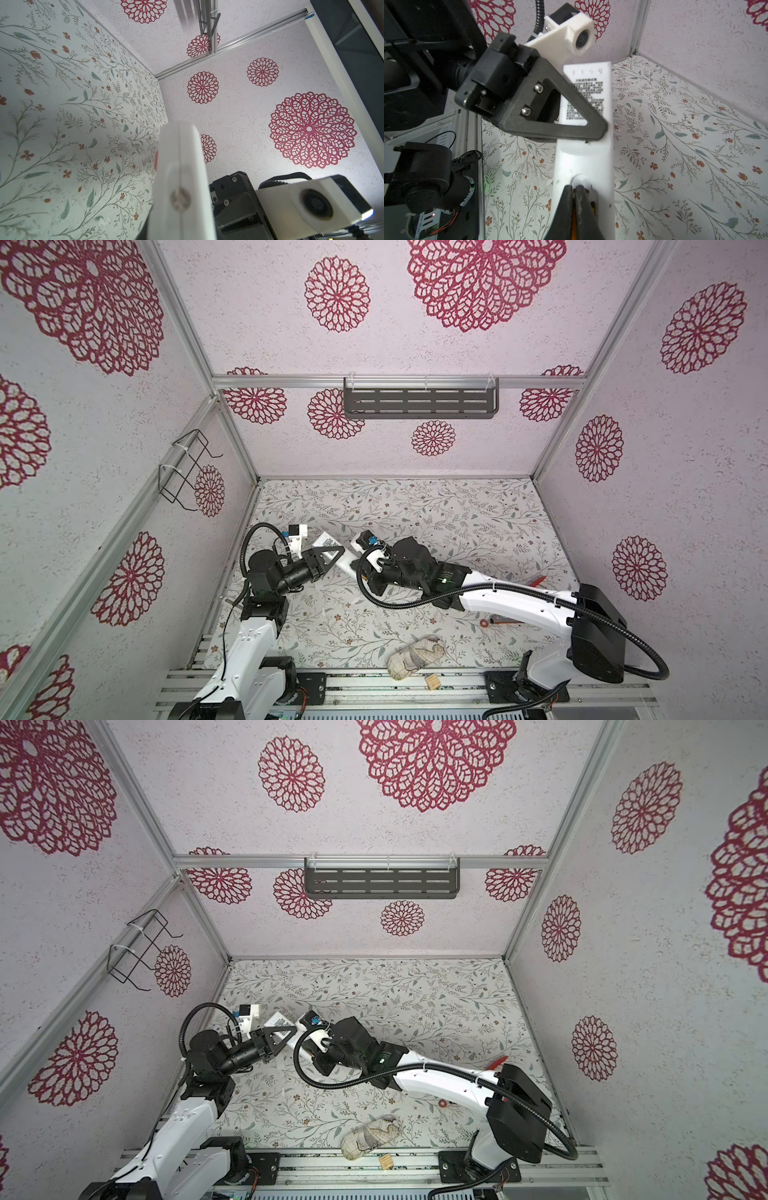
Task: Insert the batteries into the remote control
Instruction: 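Press the battery down into the compartment with the closed right gripper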
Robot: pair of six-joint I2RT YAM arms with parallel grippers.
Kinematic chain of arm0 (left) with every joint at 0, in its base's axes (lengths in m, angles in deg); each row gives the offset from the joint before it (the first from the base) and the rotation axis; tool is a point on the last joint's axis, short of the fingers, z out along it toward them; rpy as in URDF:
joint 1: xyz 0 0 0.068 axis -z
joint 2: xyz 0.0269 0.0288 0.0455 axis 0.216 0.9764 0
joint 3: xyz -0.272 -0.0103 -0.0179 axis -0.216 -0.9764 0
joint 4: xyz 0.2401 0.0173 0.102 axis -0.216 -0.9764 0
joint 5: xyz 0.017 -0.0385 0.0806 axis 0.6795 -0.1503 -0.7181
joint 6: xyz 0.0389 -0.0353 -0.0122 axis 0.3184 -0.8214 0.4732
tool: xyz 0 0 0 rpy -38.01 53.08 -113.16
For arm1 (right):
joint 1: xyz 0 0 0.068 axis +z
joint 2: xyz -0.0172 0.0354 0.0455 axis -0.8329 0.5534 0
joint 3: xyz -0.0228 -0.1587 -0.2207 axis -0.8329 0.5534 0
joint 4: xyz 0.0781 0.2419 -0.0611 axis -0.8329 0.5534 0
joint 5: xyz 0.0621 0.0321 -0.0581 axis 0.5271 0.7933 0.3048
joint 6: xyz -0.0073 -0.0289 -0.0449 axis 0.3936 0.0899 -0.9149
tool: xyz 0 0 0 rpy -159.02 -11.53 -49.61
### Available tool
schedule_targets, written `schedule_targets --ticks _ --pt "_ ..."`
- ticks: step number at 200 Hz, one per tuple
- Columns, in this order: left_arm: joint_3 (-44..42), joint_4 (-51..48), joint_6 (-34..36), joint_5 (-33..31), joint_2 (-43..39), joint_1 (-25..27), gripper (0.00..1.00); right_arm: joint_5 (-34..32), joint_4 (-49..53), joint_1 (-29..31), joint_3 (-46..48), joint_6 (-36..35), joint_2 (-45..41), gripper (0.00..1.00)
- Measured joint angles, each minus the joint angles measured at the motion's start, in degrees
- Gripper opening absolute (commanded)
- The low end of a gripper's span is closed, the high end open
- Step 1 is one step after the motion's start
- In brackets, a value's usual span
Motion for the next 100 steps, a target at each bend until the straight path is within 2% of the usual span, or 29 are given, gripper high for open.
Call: schedule_targets --ticks 100 --pt "0.00 1.16 -0.17 -0.76 0.85 -1.70 0.00 -0.28 -0.72 -0.55 1.92 -0.28 -0.20 0.07"
